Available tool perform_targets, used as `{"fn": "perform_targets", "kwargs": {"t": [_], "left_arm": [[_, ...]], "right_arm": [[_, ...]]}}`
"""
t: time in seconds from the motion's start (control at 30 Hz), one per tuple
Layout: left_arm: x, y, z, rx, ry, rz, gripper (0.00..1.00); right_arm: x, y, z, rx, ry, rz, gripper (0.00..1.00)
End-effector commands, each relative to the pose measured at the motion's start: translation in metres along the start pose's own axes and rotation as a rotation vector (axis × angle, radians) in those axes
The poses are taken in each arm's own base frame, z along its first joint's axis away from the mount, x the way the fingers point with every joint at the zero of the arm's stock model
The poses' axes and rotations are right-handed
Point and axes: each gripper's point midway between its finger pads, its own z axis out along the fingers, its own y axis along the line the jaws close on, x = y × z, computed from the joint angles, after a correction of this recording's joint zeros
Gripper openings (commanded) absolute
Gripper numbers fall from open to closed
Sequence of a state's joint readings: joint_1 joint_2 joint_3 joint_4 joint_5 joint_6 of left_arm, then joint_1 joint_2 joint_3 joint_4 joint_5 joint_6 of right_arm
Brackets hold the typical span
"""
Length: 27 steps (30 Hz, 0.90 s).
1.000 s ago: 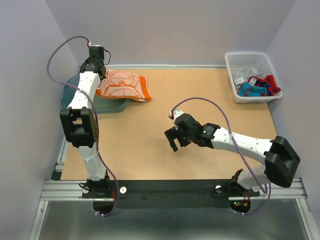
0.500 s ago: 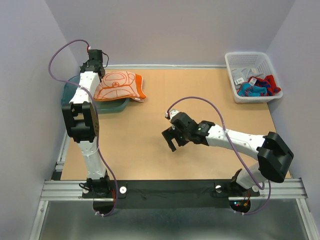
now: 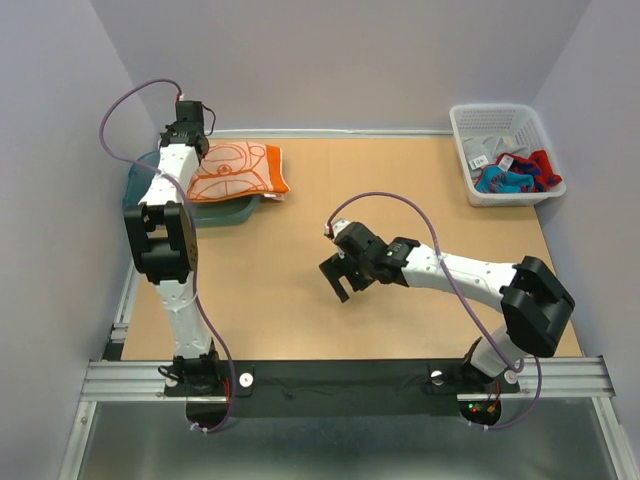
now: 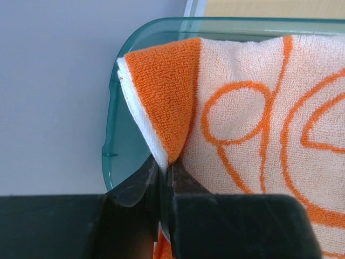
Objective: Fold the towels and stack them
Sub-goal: Neatly place the folded towel into the bin
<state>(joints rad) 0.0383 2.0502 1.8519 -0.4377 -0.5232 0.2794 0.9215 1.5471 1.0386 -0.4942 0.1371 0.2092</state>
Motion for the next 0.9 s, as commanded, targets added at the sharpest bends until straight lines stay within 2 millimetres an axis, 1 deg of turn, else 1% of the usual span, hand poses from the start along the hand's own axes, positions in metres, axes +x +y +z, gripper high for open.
{"fn": "perform_targets", "kwargs": {"t": [0.0, 0.2, 0.37, 0.4, 0.47, 0.6, 0.67, 0.83, 0.87], "left_arm": [[0.008, 0.011, 0.002, -0.025, 0.015, 0.048, 0.0], [0.031, 0.0, -0.004, 0.051, 0.059, 0.069, 0.0], [0.04, 0.003, -0.01, 0.053, 0.06, 0.082, 0.0], [0.043, 0.006, -0.011, 0.047, 0.063, 0.084, 0.0], [0.041, 0.01, -0.01, 0.034, 0.057, 0.083, 0.0], [0.038, 0.019, -0.002, -0.025, 0.058, 0.088, 0.0], [0.034, 0.02, 0.002, -0.044, 0.047, 0.084, 0.0], [0.034, 0.023, 0.016, -0.103, 0.051, 0.111, 0.0], [0.033, 0.024, 0.016, -0.108, 0.049, 0.114, 0.0]], "right_arm": [[-0.017, 0.003, -0.005, -0.014, -0.026, -0.009, 1.0], [-0.018, 0.003, -0.001, -0.012, -0.015, -0.014, 1.0], [-0.017, 0.003, 0.0, -0.01, -0.009, -0.019, 1.0], [-0.017, 0.003, 0.0, -0.01, -0.009, -0.02, 1.0], [-0.018, 0.003, 0.0, -0.011, -0.012, -0.023, 1.0], [-0.017, 0.003, 0.0, -0.008, -0.01, -0.022, 1.0], [-0.017, 0.003, 0.0, -0.008, -0.008, -0.023, 1.0], [-0.017, 0.002, 0.001, -0.004, -0.003, -0.026, 1.0], [-0.017, 0.003, 0.001, -0.005, -0.001, -0.027, 1.0]]}}
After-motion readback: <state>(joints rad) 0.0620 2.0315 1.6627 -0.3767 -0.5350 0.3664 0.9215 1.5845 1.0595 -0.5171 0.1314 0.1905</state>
